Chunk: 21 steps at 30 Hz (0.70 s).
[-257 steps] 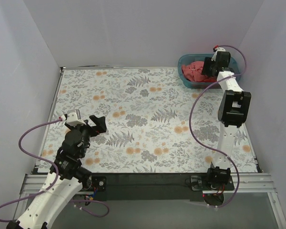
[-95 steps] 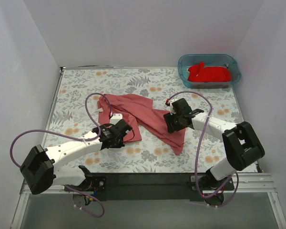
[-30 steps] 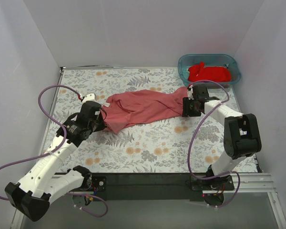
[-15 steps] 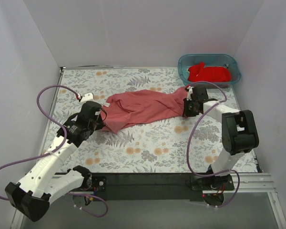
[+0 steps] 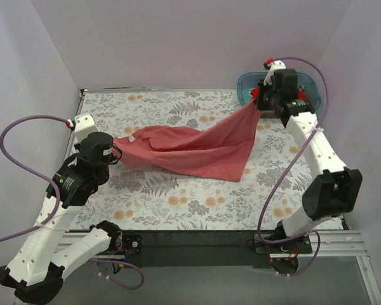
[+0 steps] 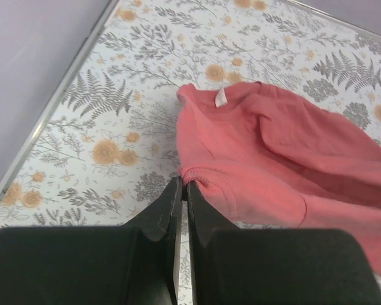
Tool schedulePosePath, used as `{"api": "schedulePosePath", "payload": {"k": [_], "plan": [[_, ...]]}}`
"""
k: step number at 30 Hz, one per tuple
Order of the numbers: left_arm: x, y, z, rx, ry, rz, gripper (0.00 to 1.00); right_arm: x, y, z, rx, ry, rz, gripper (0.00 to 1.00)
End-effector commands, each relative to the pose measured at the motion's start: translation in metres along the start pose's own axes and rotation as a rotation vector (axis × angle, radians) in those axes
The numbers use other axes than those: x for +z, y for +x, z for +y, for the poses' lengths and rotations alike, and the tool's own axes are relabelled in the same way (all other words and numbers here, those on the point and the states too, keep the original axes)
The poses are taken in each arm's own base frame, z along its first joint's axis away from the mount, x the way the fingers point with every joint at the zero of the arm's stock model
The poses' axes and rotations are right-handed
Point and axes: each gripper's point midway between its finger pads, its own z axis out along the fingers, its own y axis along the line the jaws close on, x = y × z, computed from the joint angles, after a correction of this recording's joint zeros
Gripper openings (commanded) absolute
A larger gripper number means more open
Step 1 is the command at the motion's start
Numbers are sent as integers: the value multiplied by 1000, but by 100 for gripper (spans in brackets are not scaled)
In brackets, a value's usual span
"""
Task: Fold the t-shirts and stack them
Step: Flatten the tshirt out
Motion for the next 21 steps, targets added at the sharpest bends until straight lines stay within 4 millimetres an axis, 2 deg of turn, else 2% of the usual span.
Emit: {"api": "schedulePosePath", "payload": {"k": [1,2,3,4,5,6,7,8,9,10,11,12,13,14,16,17,20,21], "plan": [[-3,-18,26,60,-121,-74,0,22,-98,-21,-65,146,-107,1],[0,-13,23,67,-111,-59,0,38,-114,-25,-74,167,-109,3],[3,-7,18,72,-94,-42,0,53,-129,-27,-84,180,-113,10],[5,-4,13,69,-72,-32,0,79,-113,-33,-90,198,-44,22],[10,4,10,76,-68,-16,0,77,-133,-32,-82,205,-71,44],[14,11,4,78,-49,6,0,77,-126,-23,-82,171,-46,54],[18,17,1,84,-42,18,0,84,-99,-20,-86,150,21,58],[22,24,-4,88,-22,36,0,78,-76,-10,-98,129,70,60],[25,30,-8,94,-11,57,0,66,-66,6,-109,82,84,60],[29,35,-12,92,-6,69,0,56,-35,12,-103,57,138,60],[33,42,-16,97,1,87,0,49,5,30,-111,4,196,59],[35,47,-20,97,14,101,0,43,35,39,-91,-31,208,56],[35,48,-21,95,18,103,0,38,52,42,-82,-45,223,54],[37,52,-21,100,18,110,0,34,99,49,-42,-103,318,52],[39,56,-21,99,20,115,0,23,115,58,-19,-150,318,46],[39,58,-22,99,21,118,0,19,144,56,-3,-153,372,45],[42,65,-21,102,15,133,0,18,175,56,12,-172,436,41],[42,67,-20,101,14,135,0,19,191,54,23,-172,474,39]]}}
